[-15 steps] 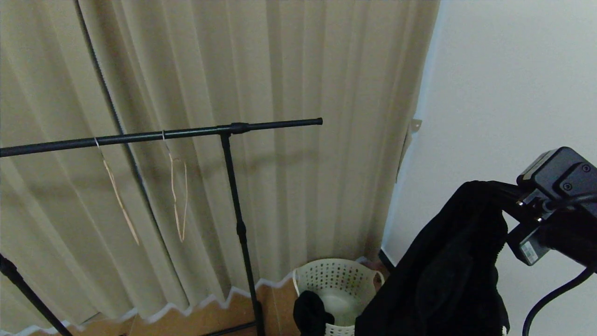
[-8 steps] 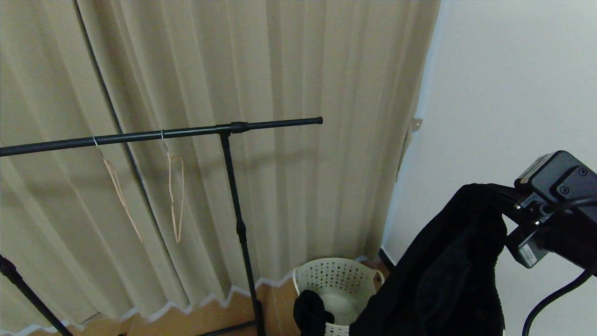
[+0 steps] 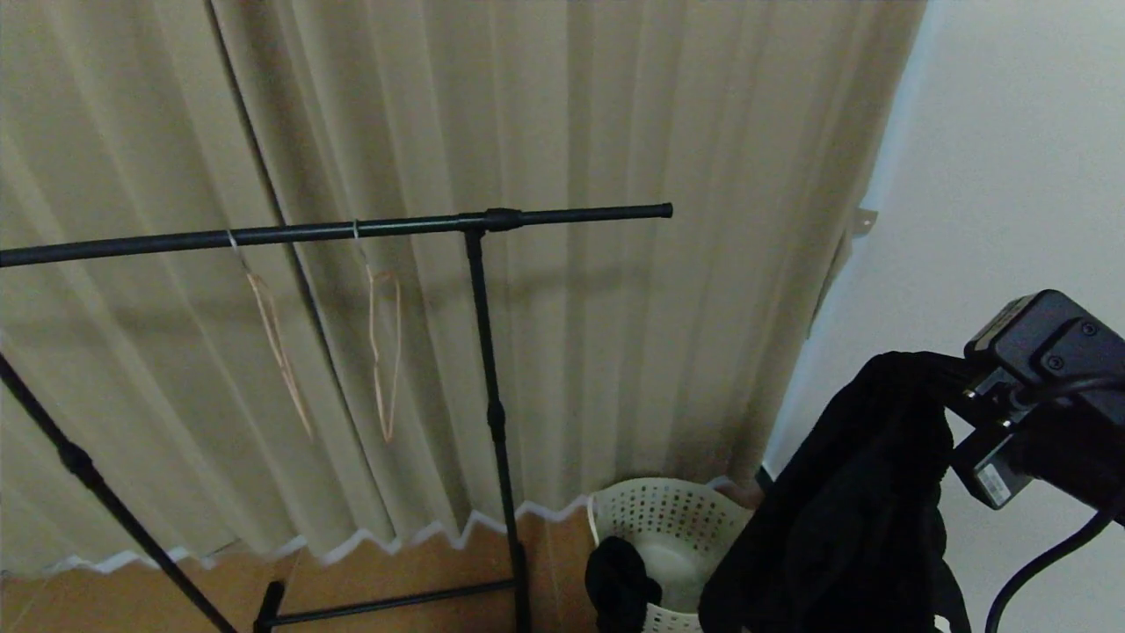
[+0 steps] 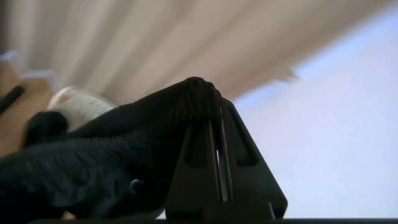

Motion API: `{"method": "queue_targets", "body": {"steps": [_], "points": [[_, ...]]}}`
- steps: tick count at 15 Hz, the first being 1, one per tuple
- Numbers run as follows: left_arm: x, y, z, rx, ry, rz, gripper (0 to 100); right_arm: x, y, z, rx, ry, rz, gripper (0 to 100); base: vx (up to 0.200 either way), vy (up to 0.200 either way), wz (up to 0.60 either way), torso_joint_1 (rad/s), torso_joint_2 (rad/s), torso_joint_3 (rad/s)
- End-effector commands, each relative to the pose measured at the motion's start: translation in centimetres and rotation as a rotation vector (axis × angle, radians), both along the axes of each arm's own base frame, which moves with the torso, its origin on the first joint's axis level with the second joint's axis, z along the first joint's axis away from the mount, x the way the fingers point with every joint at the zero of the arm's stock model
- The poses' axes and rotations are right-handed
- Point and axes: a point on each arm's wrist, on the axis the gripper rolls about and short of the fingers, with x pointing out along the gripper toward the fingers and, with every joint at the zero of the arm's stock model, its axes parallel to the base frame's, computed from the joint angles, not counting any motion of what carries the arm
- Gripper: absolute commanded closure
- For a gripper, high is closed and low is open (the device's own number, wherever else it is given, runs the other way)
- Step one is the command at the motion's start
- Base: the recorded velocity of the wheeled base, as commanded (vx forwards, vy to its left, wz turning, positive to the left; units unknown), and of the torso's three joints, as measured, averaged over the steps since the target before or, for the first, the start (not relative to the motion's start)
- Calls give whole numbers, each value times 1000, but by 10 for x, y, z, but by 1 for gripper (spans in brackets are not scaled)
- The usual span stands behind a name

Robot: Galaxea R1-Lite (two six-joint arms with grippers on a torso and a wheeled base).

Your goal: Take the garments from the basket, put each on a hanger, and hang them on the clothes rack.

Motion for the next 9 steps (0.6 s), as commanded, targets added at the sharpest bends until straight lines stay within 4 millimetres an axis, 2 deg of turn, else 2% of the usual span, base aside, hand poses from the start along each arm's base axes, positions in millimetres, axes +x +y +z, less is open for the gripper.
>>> {"method": "queue_targets", "body": {"steps": [1, 4, 7, 9], "points": [[0, 0, 0, 1, 0, 1, 0, 0, 0, 1, 1, -3, 2, 100, 0, 0, 600, 7, 2, -2], [0, 0, 0, -2, 0, 2, 0, 0, 0, 1, 3, -7, -2, 100, 0, 0, 0, 0, 0, 0], [0, 0, 0, -2, 0, 2, 0, 0, 0, 1, 2, -6, 0, 100, -200, 0, 0, 9, 4, 2], [0, 0, 0, -2, 0, 1, 0, 0, 0, 1, 1, -3, -2, 100, 0, 200, 0, -3, 7, -2]]}}
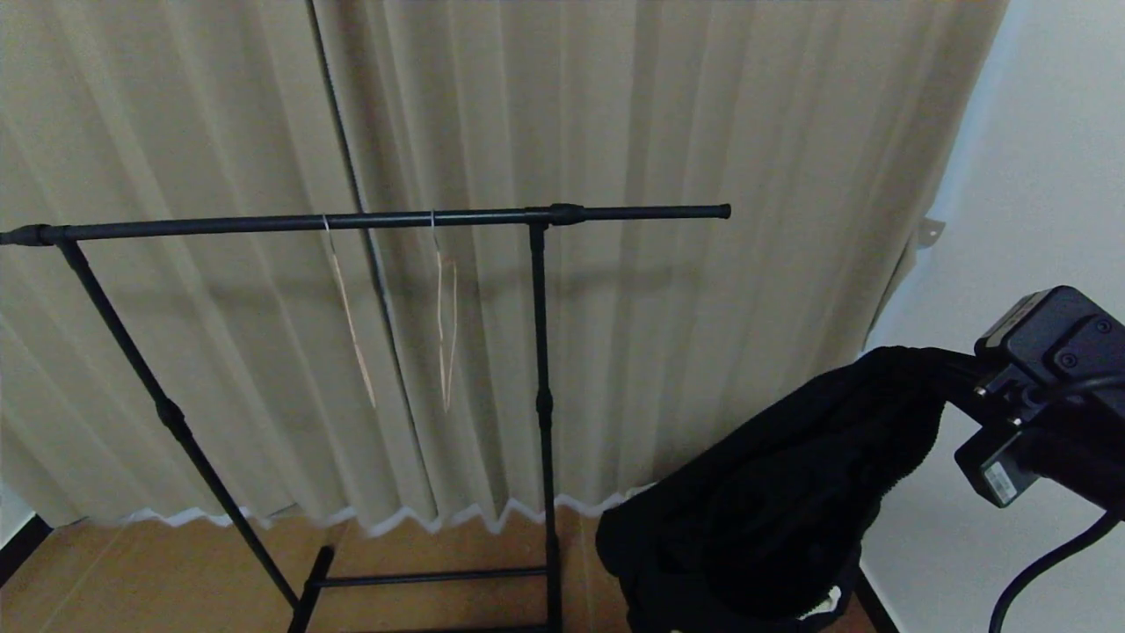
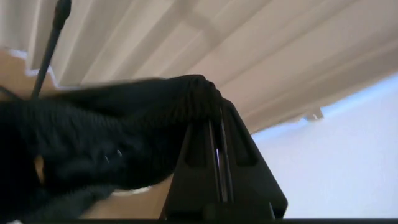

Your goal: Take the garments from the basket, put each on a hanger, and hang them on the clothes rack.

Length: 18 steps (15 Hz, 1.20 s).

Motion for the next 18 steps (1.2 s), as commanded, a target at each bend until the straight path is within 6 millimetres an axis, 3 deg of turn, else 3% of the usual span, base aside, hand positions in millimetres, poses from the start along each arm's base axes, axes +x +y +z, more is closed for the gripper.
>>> {"method": "queue_targets", "body": {"steps": [1, 18], "points": [[0, 0, 0, 0, 1, 0, 0, 0, 0, 0, -1, 1, 0, 100, 0, 200, 0, -22, -17, 17], [0, 0, 0, 0, 1, 0, 0, 1, 1, -4, -8, 14, 3, 100, 0, 188, 0, 5, 2, 3]]}}
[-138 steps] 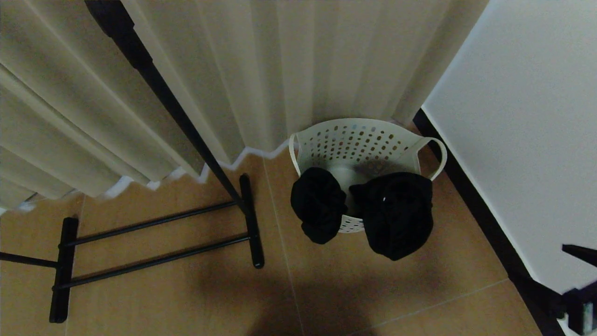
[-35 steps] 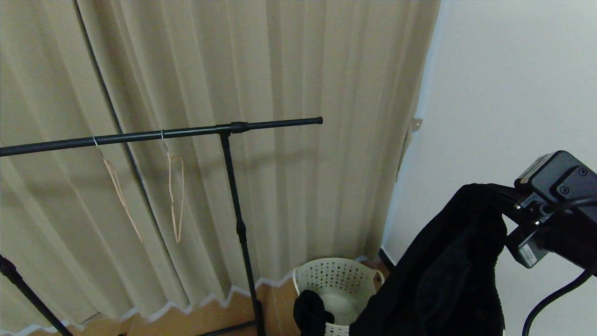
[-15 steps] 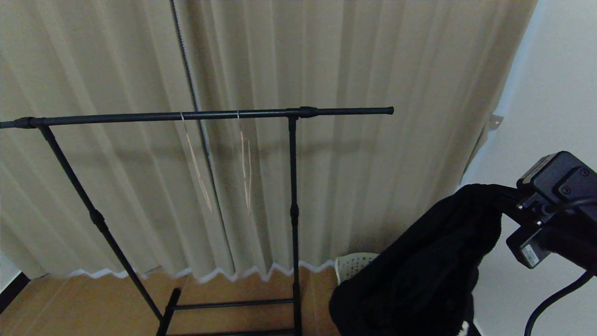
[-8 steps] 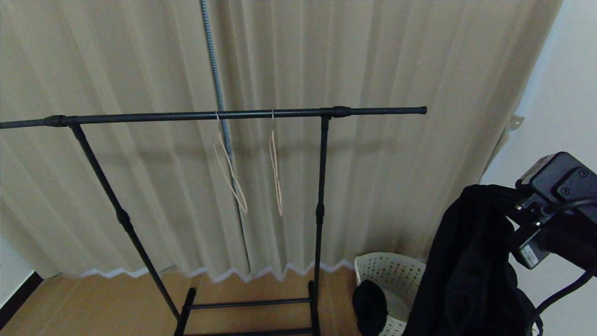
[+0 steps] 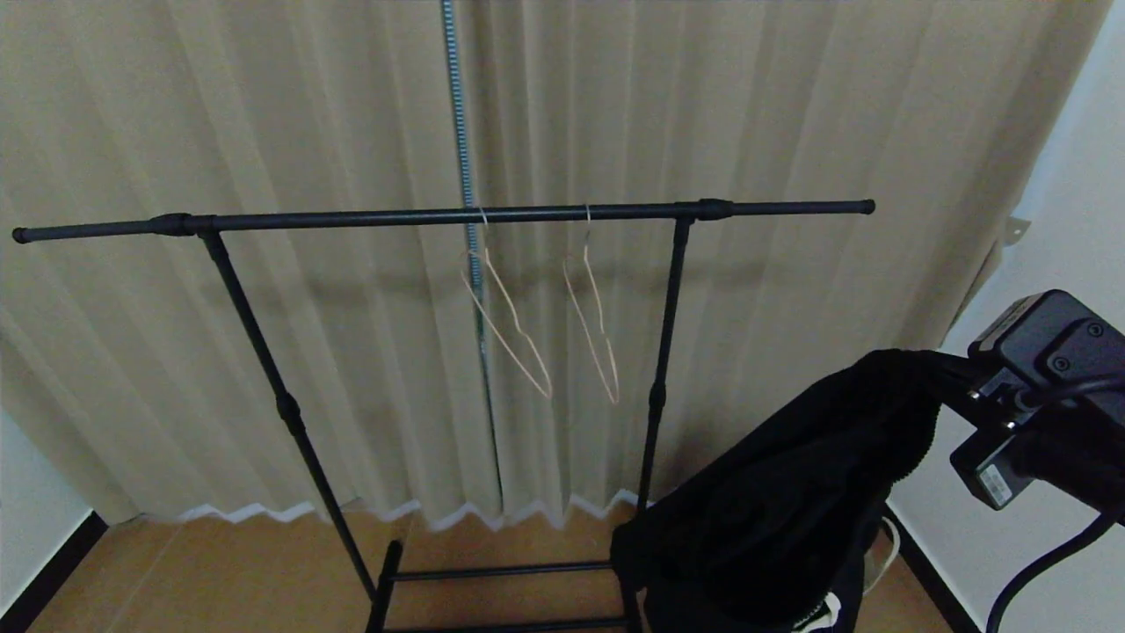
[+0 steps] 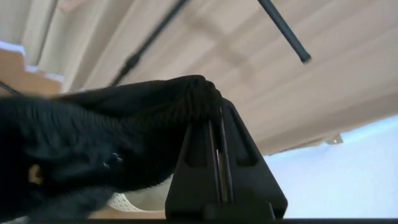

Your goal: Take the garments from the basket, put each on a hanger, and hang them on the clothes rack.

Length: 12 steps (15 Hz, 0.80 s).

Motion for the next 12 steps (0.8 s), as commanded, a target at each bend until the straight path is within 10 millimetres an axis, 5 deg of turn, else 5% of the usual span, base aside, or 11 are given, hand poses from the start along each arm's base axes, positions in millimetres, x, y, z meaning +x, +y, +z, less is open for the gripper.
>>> {"method": "queue_targets", "body": {"steps": [1, 6, 10, 12], "points": [[0, 0, 0, 0, -1, 1, 0, 1, 1, -1, -4, 5, 1, 100, 0, 0, 0, 0, 0, 0], [0, 0, 1, 56, 0, -12, 0, 6, 5, -5, 19, 37, 57, 100, 0, 0, 0, 0, 0, 0], [36, -2, 51, 42, 221, -94, 0, 22, 23, 3, 204, 81, 46, 100, 0, 0, 0, 0, 0, 0], [80, -4, 77, -22, 361, -131, 0, 37, 41, 6, 330, 124, 39, 100, 0, 0, 0, 0, 0, 0]]}}
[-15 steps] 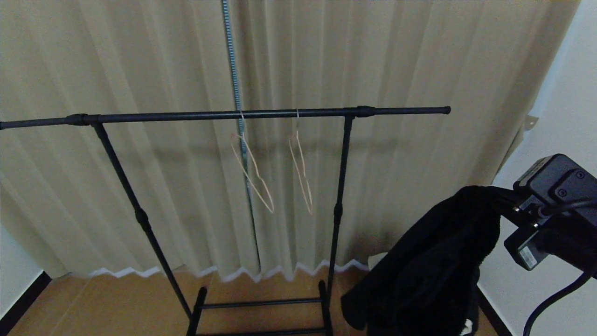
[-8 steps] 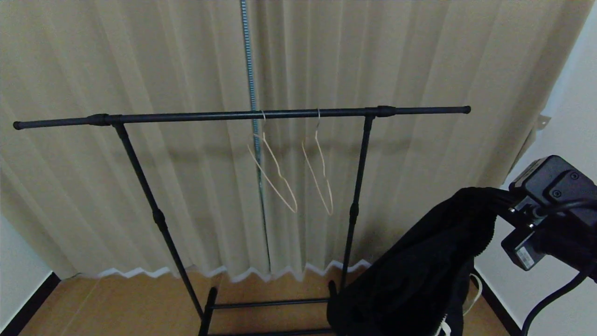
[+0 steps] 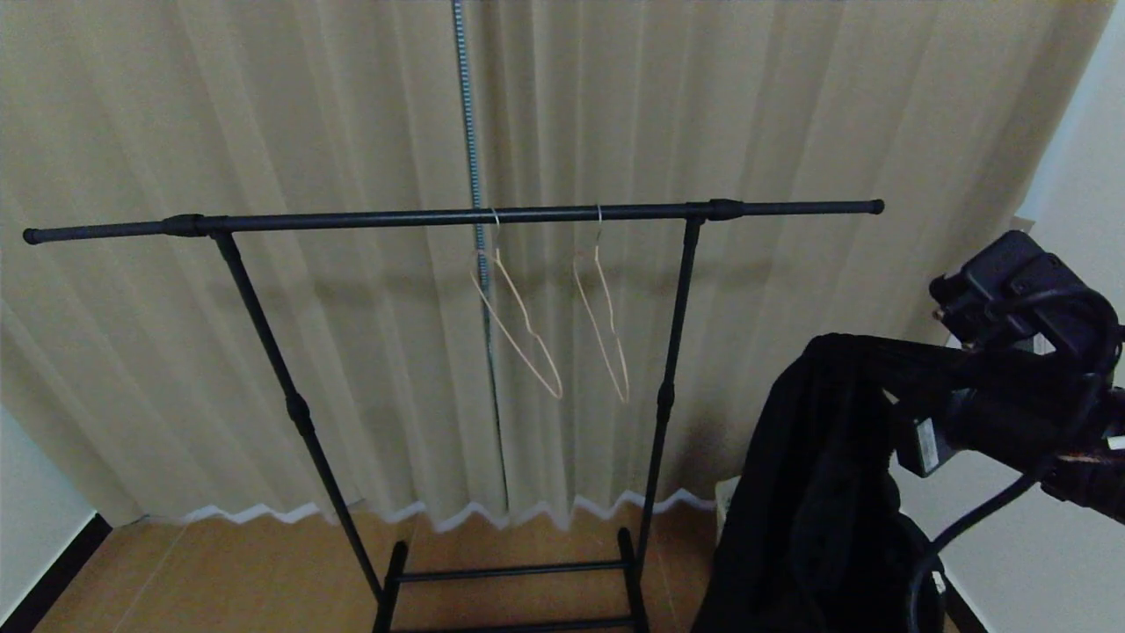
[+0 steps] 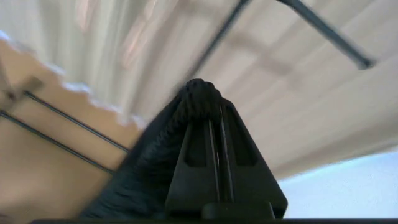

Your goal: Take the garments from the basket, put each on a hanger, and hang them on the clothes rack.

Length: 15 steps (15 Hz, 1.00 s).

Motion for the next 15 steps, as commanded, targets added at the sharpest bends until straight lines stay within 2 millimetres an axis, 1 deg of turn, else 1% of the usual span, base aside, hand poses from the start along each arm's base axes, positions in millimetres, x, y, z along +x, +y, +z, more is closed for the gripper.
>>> {"method": "queue_targets", "body": {"steps": [1, 2, 3, 4, 5, 7, 8, 11, 12, 13, 15], "points": [[72, -6, 41, -85, 277, -72, 0, 19, 18, -2, 45, 50, 3, 100, 0, 0, 0, 0, 0, 0], [92, -17, 48, -159, 340, -126, 0, 25, 23, -1, 79, 83, -24, 100, 0, 0, 0, 0, 0, 0], [108, -29, 52, -225, 412, -153, 0, 27, 28, 0, 95, 114, -55, 100, 0, 0, 0, 0, 0, 0], [124, -43, 54, -260, 470, -147, 0, 27, 35, 5, 114, 124, -72, 100, 0, 0, 0, 0, 0, 0], [138, -59, 52, -272, 533, -150, 0, 30, 44, 8, 142, 124, -90, 100, 0, 0, 0, 0, 0, 0], [158, -85, 47, -268, 585, -208, 0, 39, 58, 9, 161, 110, -157, 100, 0, 0, 0, 0, 0, 0], [165, -95, 43, -268, 590, -231, 0, 44, 64, 8, 174, 108, -177, 100, 0, 0, 0, 0, 0, 0], [190, -139, 29, -250, 590, -341, 0, 59, 85, 8, 245, 103, -234, 100, 0, 0, 0, 0, 0, 0], [190, -139, 29, -250, 590, -341, 0, 59, 85, 8, 245, 103, -234, 100, 0, 0, 0, 0, 0, 0], [207, -167, 19, -229, 611, -384, 0, 57, 97, 10, 284, 103, -226, 100, 0, 0, 0, 0, 0, 0], [216, -189, 11, -210, 629, -414, 0, 51, 102, 12, 287, 95, -223, 100, 0, 0, 0, 0, 0, 0]]}}
